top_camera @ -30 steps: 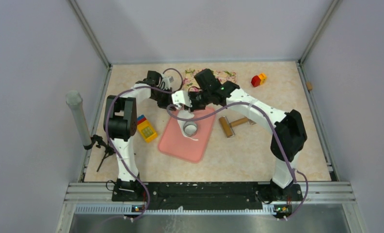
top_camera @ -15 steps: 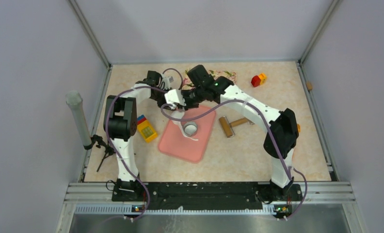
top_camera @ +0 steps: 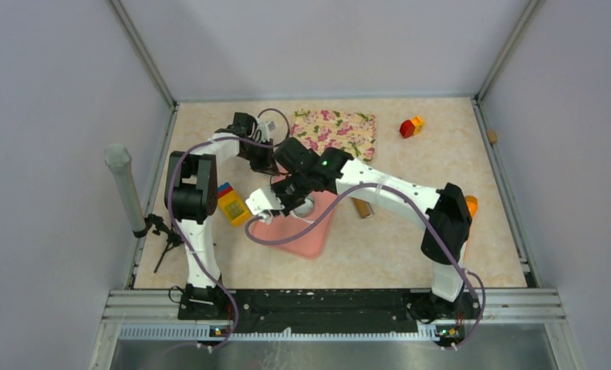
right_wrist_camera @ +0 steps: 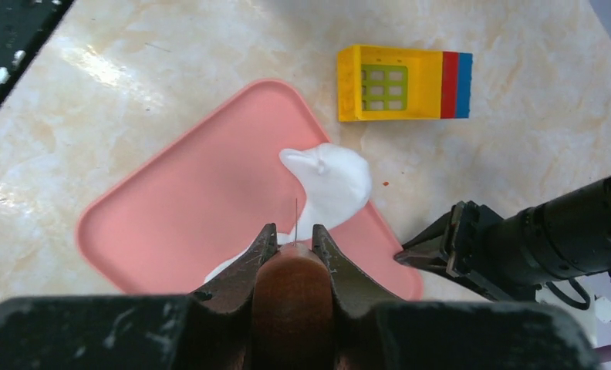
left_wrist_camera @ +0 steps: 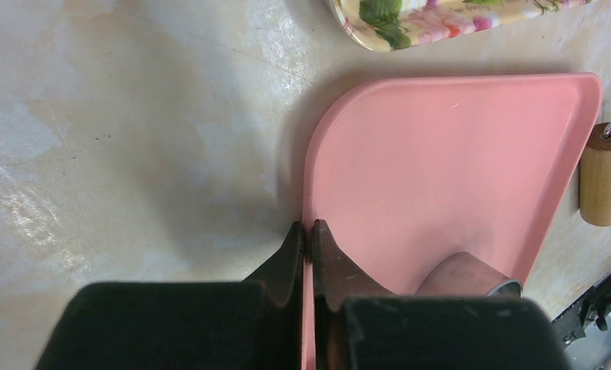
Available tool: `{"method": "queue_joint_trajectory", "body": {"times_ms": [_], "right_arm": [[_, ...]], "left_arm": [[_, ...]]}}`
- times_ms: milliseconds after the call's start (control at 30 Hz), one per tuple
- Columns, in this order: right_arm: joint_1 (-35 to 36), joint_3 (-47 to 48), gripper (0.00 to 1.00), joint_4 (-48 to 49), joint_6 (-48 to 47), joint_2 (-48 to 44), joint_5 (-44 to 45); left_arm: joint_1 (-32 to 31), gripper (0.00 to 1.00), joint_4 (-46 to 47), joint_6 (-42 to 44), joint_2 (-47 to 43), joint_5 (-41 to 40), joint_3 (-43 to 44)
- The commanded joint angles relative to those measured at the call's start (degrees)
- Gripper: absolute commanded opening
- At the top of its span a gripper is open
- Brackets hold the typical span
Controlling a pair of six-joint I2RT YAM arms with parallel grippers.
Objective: Roll out the dumpling wrappers from the dough
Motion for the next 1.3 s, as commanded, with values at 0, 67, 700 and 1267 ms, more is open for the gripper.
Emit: {"method": "queue_joint_trajectory", "body": {"times_ms": [0, 67, 700, 1267], "right_arm": [[3.0, -4.6, 0.00, -3.1, 0.7, -6.8, 2.4], [4.2, -5.2, 0.00, -1.4, 2.4, -7.5, 5.3], [5.3, 6.8, 0.00, 11.7, 7.3, 1.8, 20.4], [6.6, 10.6, 0.00, -3.6, -0.5, 6.0, 8.6]], "left_arm": [[0.4, 0.00, 1.6, -1.1, 1.4, 0.1, -0.6], [0.4, 0.00, 1.6, -1.1, 1.4, 0.2, -0.6], [0.5, 0.00, 1.8, -1.2, 1.4, 0.3, -0.7], [0.9, 0.00, 2.4, -1.8, 1.2, 0.5, -1.1]]}}
